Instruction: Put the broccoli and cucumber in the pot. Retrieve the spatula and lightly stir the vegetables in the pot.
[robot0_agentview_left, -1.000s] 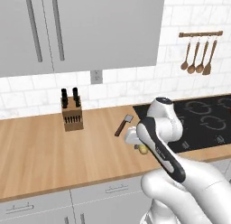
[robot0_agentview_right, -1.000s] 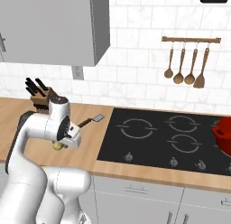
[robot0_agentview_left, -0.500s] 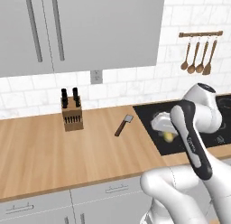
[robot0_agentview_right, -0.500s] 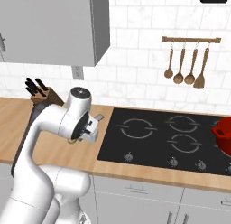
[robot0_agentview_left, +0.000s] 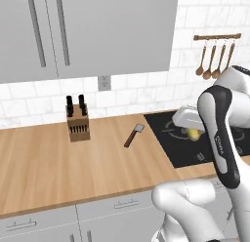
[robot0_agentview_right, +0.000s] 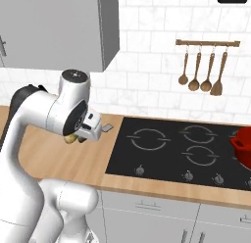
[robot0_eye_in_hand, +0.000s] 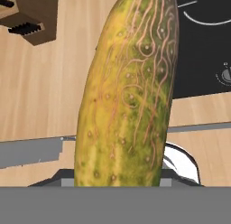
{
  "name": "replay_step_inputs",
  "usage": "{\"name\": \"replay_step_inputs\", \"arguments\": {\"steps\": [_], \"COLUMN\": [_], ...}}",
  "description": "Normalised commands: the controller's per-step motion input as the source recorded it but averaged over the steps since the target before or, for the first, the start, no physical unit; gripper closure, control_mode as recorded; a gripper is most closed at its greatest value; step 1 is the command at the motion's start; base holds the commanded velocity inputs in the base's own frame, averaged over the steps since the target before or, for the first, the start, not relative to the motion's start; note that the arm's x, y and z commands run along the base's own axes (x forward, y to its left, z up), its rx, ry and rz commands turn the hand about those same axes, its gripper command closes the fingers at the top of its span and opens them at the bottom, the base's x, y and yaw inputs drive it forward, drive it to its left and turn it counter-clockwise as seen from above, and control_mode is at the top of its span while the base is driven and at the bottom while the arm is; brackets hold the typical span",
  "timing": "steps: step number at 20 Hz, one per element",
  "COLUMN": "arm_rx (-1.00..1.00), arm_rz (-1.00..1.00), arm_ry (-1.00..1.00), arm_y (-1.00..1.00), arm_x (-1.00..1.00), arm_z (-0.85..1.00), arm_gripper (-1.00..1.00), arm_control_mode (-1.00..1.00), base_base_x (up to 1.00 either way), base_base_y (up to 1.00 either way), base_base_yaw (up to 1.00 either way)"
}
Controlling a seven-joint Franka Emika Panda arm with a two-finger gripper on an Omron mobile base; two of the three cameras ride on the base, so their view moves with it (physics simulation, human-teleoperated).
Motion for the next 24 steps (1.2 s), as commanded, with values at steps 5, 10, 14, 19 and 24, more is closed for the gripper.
{"name": "replay_step_inputs", "arguments": {"steps": [5, 10, 14, 19, 24], "arm_rx": [-0.02, 0.00, 0.00, 0.00, 0.00], "arm_rz": [0.00, 0.00, 0.00, 0.00, 0.00], "arm_ry": [0.00, 0.00, 0.00, 0.00, 0.00], "arm_y": [0.00, 0.00, 0.00, 0.00, 0.00], "arm_x": [-0.11, 0.00, 0.00, 0.00, 0.00], "arm_z": [0.06, 0.00, 0.00, 0.00, 0.00], "arm_gripper": [1.00, 1.00, 1.00, 1.00, 1.00], "arm_control_mode": [-1.00, -1.00, 1.00, 1.00, 1.00], "base_base_x": [0.00, 0.00, 0.00, 0.00, 0.00], "base_base_y": [0.00, 0.00, -0.68, -1.00, -1.00], "base_base_yaw": [0.00, 0.00, -0.01, -0.05, -0.04]}}
